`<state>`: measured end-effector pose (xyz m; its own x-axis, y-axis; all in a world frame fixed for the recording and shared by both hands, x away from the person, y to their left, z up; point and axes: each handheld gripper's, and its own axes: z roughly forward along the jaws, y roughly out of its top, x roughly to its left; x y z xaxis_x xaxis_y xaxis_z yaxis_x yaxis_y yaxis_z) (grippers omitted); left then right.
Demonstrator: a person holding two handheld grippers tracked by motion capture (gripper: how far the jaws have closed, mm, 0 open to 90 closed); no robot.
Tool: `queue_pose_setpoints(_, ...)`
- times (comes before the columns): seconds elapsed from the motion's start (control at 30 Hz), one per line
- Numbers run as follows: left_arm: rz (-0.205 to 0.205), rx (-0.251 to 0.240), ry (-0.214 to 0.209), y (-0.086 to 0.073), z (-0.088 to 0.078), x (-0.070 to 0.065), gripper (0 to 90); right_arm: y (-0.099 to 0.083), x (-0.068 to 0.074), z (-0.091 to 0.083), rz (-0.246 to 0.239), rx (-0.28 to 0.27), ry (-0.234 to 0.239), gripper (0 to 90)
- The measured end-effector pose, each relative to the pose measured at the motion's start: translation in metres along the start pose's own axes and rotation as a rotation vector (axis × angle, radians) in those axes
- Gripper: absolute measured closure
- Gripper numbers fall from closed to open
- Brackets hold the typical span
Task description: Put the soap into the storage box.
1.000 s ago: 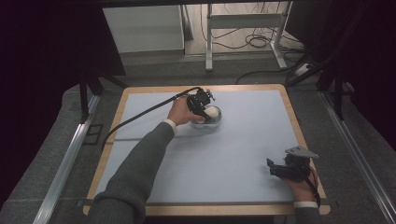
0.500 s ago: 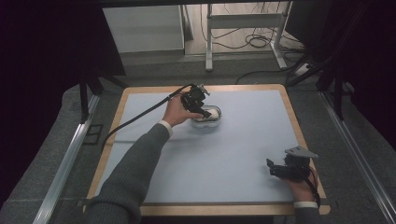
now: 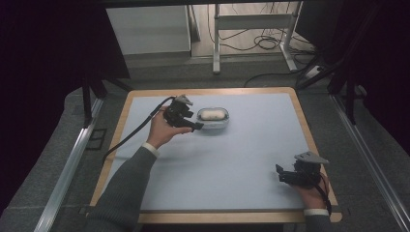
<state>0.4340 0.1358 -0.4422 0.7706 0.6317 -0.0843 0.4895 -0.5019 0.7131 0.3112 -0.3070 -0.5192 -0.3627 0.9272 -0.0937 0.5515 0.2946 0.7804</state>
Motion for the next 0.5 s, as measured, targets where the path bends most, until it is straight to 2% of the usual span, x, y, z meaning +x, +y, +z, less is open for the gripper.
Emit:
queue_pose_setpoints(0.1, -0.031, -0.022, -0.001, -0.021, -0.011, 0.000, 29.6, 0.001, 0.000, -0.001, 0.002, -0.003, -0.002, 5.5)
queue_pose_setpoints(0.17, -0.040, -0.017, 0.006, -0.035, -0.017, 0.000, 28.0, 0.001, 0.000, -0.001, 0.001, -0.002, -0.003, 5.5)
queue_pose_setpoints(0.2, -0.045, -0.014, 0.014, -0.041, -0.020, -0.001, 27.4, 0.000, 0.000, 0.000, 0.002, -0.001, -0.002, 5.5)
queue_pose_setpoints(0.23, -0.030, -0.005, 0.043, -0.047, -0.023, -0.005, 26.1, 0.000, 0.000, 0.000, 0.001, 0.000, -0.004, 5.5)
queue_pose_setpoints(0.27, -0.042, -0.019, 0.047, -0.054, -0.026, -0.008, 25.6, 0.000, 0.001, 0.000, 0.000, 0.000, -0.004, 5.5)
queue_pose_setpoints(0.33, -0.064, -0.042, 0.022, -0.068, -0.031, -0.012, 25.5, 0.001, 0.001, -0.001, -0.002, 0.002, -0.004, 5.5)
queue_pose_setpoints(0.5, -0.113, -0.069, 0.044, -0.100, -0.041, -0.020, 25.4, 0.001, 0.001, -0.001, -0.002, -0.001, -0.004, 5.5)
